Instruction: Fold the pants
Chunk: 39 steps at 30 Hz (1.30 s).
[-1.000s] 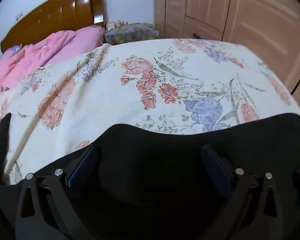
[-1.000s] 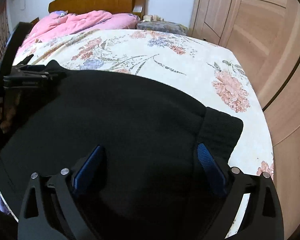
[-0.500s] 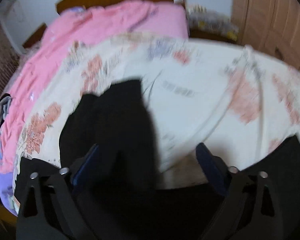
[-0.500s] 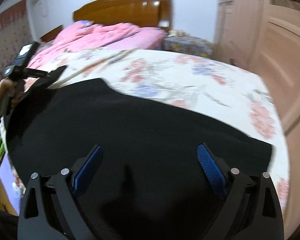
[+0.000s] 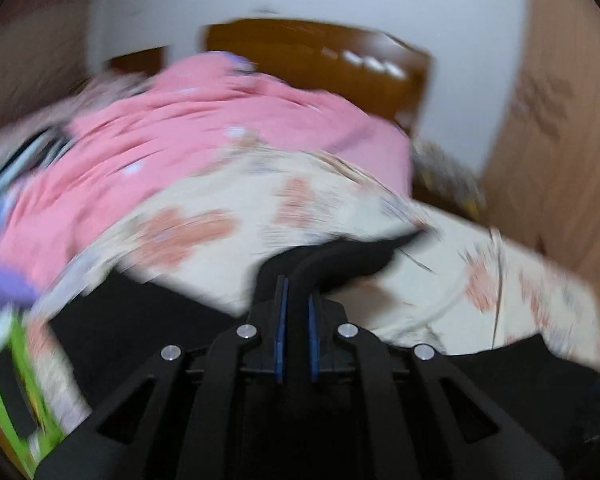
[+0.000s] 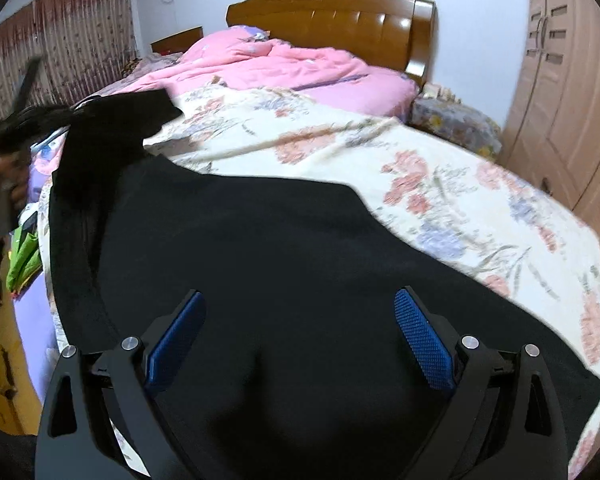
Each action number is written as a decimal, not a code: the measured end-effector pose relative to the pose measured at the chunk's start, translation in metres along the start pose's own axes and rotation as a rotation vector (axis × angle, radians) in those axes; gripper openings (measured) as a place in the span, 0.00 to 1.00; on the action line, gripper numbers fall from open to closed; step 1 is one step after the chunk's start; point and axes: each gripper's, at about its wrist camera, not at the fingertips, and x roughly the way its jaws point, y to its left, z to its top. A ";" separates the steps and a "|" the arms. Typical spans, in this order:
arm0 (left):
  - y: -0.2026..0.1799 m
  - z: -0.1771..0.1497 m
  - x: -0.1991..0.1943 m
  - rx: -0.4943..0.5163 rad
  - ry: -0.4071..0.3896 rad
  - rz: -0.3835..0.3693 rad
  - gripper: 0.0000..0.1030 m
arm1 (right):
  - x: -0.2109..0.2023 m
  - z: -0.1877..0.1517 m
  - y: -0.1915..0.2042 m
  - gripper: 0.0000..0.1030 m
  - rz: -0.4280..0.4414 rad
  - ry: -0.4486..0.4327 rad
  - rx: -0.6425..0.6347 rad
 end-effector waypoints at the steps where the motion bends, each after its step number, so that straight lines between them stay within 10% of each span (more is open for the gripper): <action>1: 0.027 -0.010 -0.008 -0.063 -0.002 0.013 0.08 | 0.003 -0.001 0.001 0.89 0.014 0.009 0.010; 8: 0.138 -0.098 0.003 -0.334 0.135 0.068 0.20 | 0.027 -0.006 0.017 0.89 0.060 0.069 0.010; 12: 0.118 -0.091 -0.021 -0.262 0.044 0.141 0.88 | 0.031 -0.009 0.016 0.89 0.048 0.085 0.015; 13: 0.105 -0.085 -0.027 -0.197 -0.004 0.177 0.89 | 0.033 -0.011 0.014 0.89 0.044 0.091 0.023; 17: 0.074 -0.067 -0.020 -0.007 0.017 0.238 0.89 | 0.047 -0.020 0.004 0.89 0.046 0.125 0.061; 21: 0.106 -0.060 -0.005 -0.177 0.031 0.116 0.88 | 0.048 -0.022 0.007 0.89 0.039 0.118 0.044; 25: 0.167 -0.061 0.012 -0.479 0.013 -0.072 0.65 | 0.048 -0.023 0.007 0.91 0.042 0.119 0.041; 29: 0.179 -0.053 0.019 -0.483 0.014 -0.053 0.55 | 0.050 -0.023 0.010 0.92 0.033 0.122 0.025; 33: 0.179 -0.049 0.030 -0.475 0.040 -0.030 0.23 | 0.050 -0.023 0.011 0.92 0.032 0.120 0.026; 39: 0.151 -0.042 -0.011 -0.375 -0.070 -0.013 0.15 | 0.052 -0.022 0.011 0.93 0.027 0.124 0.020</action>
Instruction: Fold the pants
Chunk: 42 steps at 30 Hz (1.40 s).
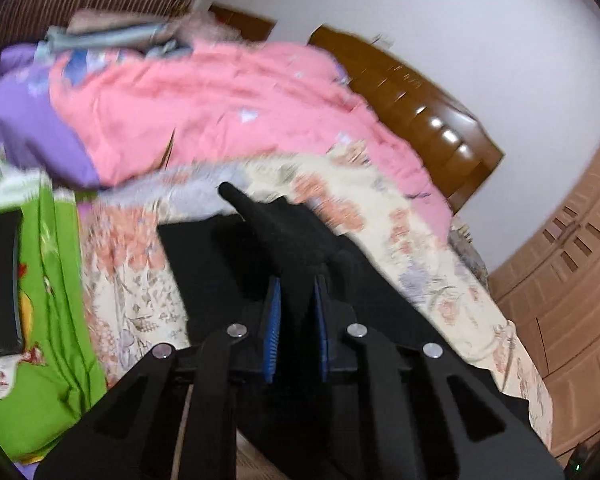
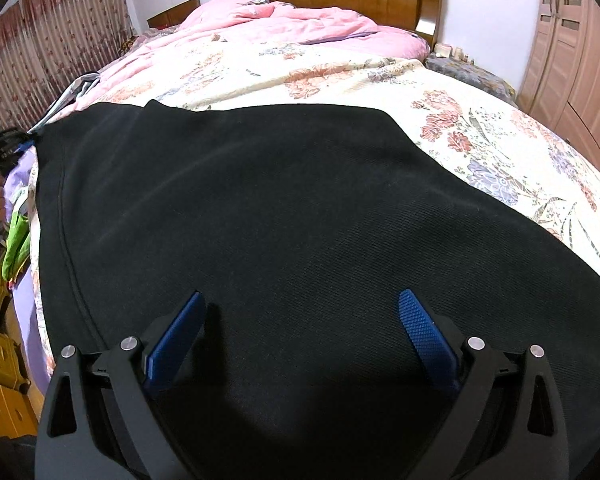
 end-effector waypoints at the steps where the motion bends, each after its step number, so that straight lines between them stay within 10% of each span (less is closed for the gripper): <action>1: -0.005 0.001 -0.012 0.020 -0.025 0.004 0.15 | 0.000 0.000 0.001 0.93 0.000 0.000 0.000; 14: 0.043 -0.014 0.006 -0.035 0.109 0.078 0.25 | -0.001 0.000 -0.001 0.93 0.016 -0.008 0.011; 18: 0.039 -0.004 -0.001 -0.037 0.074 0.087 0.75 | -0.001 0.000 -0.001 0.94 0.016 -0.008 0.011; 32: 0.073 0.004 0.053 -0.246 0.169 -0.154 0.54 | 0.000 0.000 0.000 0.95 0.024 -0.008 0.012; 34: 0.077 0.005 0.053 -0.265 0.169 -0.166 0.36 | 0.000 0.000 0.000 0.95 0.024 -0.008 0.010; 42: 0.020 0.032 -0.005 -0.024 -0.014 -0.041 0.21 | 0.000 0.000 -0.001 0.95 0.027 -0.010 0.010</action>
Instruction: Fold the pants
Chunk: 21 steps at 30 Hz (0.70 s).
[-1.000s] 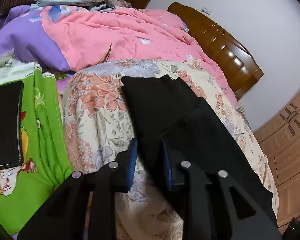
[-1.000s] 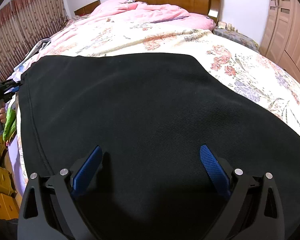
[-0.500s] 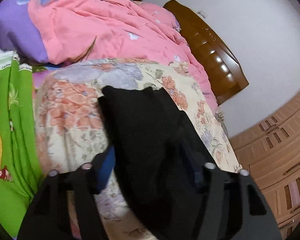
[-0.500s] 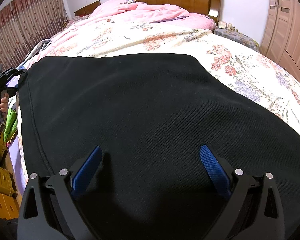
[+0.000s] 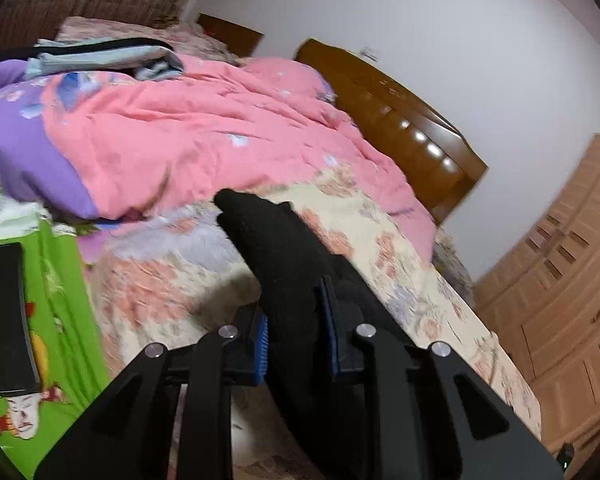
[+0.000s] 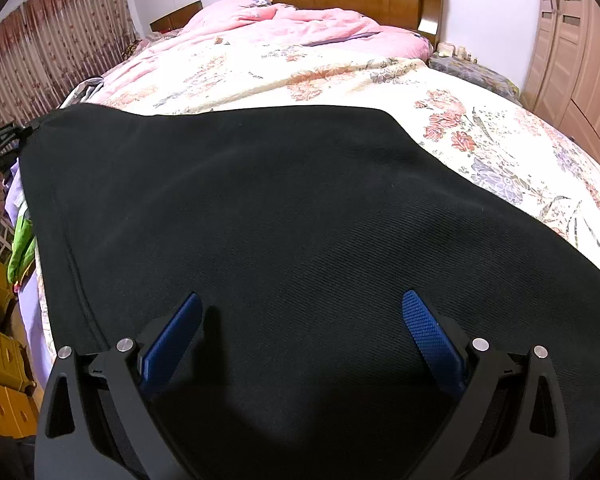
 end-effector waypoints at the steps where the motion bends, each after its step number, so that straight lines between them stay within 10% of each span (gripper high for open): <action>1: 0.009 -0.001 0.010 -0.003 0.023 0.063 0.21 | 0.000 0.000 0.000 0.95 -0.001 0.000 -0.001; 4: 0.025 -0.020 0.039 0.006 0.089 0.193 0.22 | -0.001 0.000 -0.001 0.95 0.006 -0.003 0.002; 12: -0.014 -0.018 -0.002 0.111 -0.084 0.283 0.09 | -0.002 -0.001 -0.004 0.95 0.028 -0.011 0.016; 17: 0.002 -0.015 0.029 0.112 0.095 0.286 0.12 | -0.003 -0.001 -0.005 0.95 0.036 -0.014 0.022; 21: 0.027 -0.022 0.023 0.051 0.075 0.324 0.85 | -0.004 -0.001 -0.007 0.95 0.048 -0.017 0.031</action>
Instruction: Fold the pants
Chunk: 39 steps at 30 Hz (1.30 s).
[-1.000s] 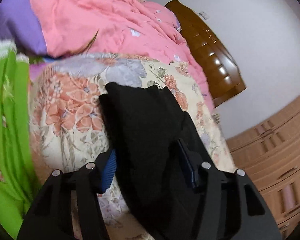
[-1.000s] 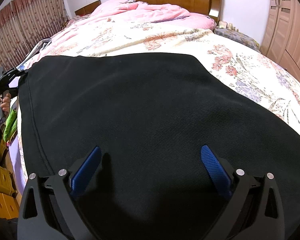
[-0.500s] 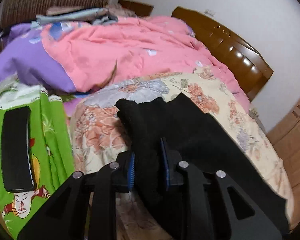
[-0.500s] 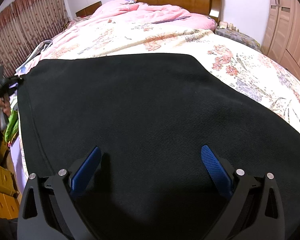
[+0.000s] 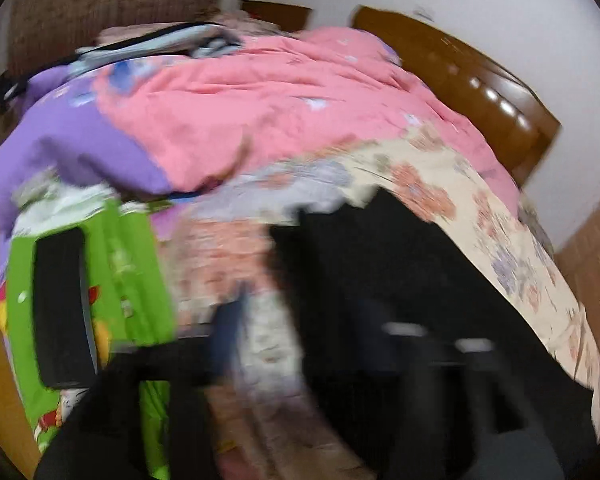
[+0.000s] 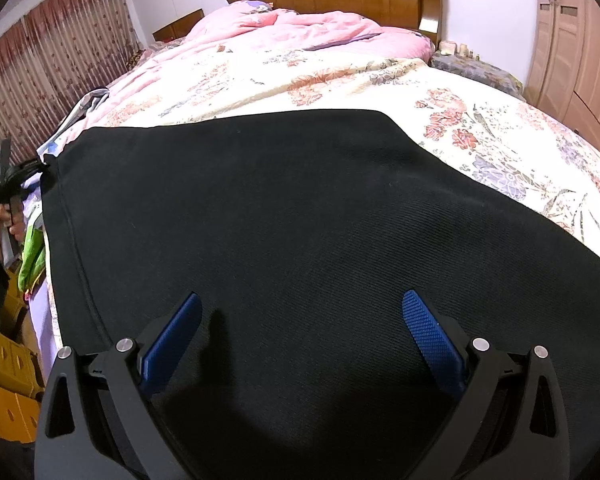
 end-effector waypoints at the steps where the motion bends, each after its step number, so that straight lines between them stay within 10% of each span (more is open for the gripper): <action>1: 0.009 -0.002 -0.007 -0.038 -0.018 0.015 0.90 | 0.000 0.000 0.000 0.95 0.000 0.001 0.000; 6: -0.018 -0.015 -0.090 -0.010 -0.267 0.166 0.89 | -0.011 0.012 0.003 0.95 0.010 0.005 0.000; 14: -0.272 -0.116 -0.089 0.625 -0.033 -0.326 0.95 | 0.011 0.072 0.009 0.95 -0.051 -0.005 -0.076; 19: -0.382 -0.188 -0.056 0.864 0.075 -0.469 0.95 | 0.030 0.073 -0.006 0.95 -0.109 0.058 -0.101; 24: -0.394 -0.206 -0.003 0.858 0.204 -0.404 0.98 | 0.039 0.057 -0.051 0.96 -0.030 0.028 -0.022; 32: -0.395 -0.210 -0.023 0.877 0.084 -0.257 0.97 | 0.003 0.052 -0.066 0.95 -0.062 -0.043 0.070; 39: -0.452 -0.230 -0.078 0.935 0.141 -0.614 0.98 | -0.048 0.011 -0.116 0.95 -0.336 -0.017 0.107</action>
